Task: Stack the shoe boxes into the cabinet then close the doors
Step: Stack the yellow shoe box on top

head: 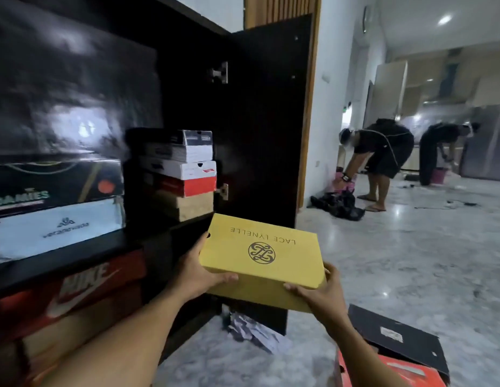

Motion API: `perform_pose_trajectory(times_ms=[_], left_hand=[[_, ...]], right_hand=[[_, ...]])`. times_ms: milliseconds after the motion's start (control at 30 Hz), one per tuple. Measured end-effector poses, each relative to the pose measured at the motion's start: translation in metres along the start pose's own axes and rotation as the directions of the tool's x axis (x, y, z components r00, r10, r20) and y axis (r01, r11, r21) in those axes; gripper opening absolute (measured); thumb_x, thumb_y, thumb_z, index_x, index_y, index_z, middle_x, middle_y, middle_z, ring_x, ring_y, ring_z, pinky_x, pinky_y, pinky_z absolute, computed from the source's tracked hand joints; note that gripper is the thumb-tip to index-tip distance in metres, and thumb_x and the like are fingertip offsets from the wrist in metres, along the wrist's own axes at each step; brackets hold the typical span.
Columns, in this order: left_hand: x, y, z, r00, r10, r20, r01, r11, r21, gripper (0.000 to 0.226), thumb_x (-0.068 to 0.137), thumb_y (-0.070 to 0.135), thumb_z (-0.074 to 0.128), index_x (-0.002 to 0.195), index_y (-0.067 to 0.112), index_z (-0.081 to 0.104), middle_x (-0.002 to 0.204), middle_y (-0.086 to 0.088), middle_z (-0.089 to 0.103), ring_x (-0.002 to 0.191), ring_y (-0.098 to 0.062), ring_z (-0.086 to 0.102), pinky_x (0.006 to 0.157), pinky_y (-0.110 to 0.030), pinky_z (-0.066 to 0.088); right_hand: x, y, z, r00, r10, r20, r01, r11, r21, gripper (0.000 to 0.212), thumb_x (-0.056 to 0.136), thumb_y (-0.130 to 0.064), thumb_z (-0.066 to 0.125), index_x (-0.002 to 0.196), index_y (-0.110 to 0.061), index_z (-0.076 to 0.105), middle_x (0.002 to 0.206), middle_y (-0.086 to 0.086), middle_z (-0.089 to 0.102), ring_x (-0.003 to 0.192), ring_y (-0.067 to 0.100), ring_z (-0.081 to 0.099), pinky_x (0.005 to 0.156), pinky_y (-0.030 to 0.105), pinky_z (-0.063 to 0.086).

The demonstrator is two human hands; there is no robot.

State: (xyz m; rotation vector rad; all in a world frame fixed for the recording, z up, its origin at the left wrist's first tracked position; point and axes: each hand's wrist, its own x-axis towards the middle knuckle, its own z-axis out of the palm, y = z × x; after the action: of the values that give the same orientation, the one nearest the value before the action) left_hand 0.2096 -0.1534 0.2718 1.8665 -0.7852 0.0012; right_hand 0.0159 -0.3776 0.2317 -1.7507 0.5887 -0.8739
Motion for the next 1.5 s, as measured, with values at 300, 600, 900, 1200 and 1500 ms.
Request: perform_pose_trajectory(times_ms=[300, 600, 900, 1200, 1500], left_hand=[[0.006, 0.054, -0.151, 0.875, 0.019, -0.483, 0.053, 0.989, 0.136, 0.125, 0.027, 0.067, 0.089, 0.138, 0.029, 0.046, 0.127, 0.002, 0.058, 0.116, -0.018, 0.054, 0.091, -0.031, 0.046], [0.039, 0.077, -0.243, 0.666, 0.104, -0.738, 0.069, 0.977, 0.200, 0.121, 0.041, 0.051, 0.095, 0.145, 0.026, 0.037, 0.134, -0.003, 0.054, 0.116, -0.018, 0.051, 0.095, -0.031, 0.043], [0.065, 0.052, -0.317, 0.450, 0.043, -0.892, 0.184, 0.973, 0.140, 0.125, 0.048, 0.044, 0.096, 0.152, 0.019, 0.033, 0.140, -0.010, 0.054, 0.128, -0.030, 0.050, 0.104, -0.042, 0.046], [0.105, 0.025, -0.343, 0.369, 0.122, -0.922, 0.234, 0.947, 0.219, 0.113, 0.060, 0.043, 0.092, 0.151, 0.011, 0.032, 0.145, -0.016, 0.049, 0.133, -0.035, 0.046, 0.103, -0.042, 0.046], [0.125, -0.035, -0.345, 0.354, 0.492, -0.795, 0.373, 0.705, 0.603, 0.081, 0.086, 0.011, 0.073, 0.152, 0.000, 0.028, 0.164, -0.005, 0.009, 0.149, -0.032, 0.023, 0.116, -0.044, 0.034]], right_hand=[[0.077, -0.124, 0.114, 0.942, -0.286, 0.175, 0.248, 0.946, 0.210, 0.119, 0.039, -0.055, 0.096, 0.140, -0.025, 0.043, 0.131, -0.004, 0.053, 0.119, 0.016, 0.054, 0.098, 0.040, 0.053], [0.136, -0.217, 0.249, 0.862, -0.446, 0.242, 0.275, 0.812, 0.515, 0.084, 0.060, -0.034, 0.094, 0.127, -0.028, 0.044, 0.114, -0.013, 0.059, 0.105, 0.002, 0.058, 0.076, 0.018, 0.054], [0.160, -0.274, 0.371, 0.794, -0.507, 0.335, 0.269, 0.788, 0.554, 0.101, 0.058, -0.054, 0.089, 0.140, -0.019, 0.043, 0.128, 0.001, 0.057, 0.116, 0.021, 0.056, 0.096, 0.048, 0.053], [0.179, -0.273, 0.428, 0.823, -0.502, 0.266, 0.322, 0.797, 0.511, 0.085, 0.071, -0.034, 0.088, 0.136, -0.017, 0.036, 0.125, 0.000, 0.051, 0.115, 0.020, 0.053, 0.095, 0.038, 0.049], [0.175, -0.268, 0.467, 0.724, -0.638, 0.263, 0.525, 0.756, 0.390, 0.069, 0.081, -0.029, 0.081, 0.139, -0.017, 0.047, 0.129, 0.001, 0.041, 0.106, 0.016, 0.053, 0.090, 0.027, 0.045]])
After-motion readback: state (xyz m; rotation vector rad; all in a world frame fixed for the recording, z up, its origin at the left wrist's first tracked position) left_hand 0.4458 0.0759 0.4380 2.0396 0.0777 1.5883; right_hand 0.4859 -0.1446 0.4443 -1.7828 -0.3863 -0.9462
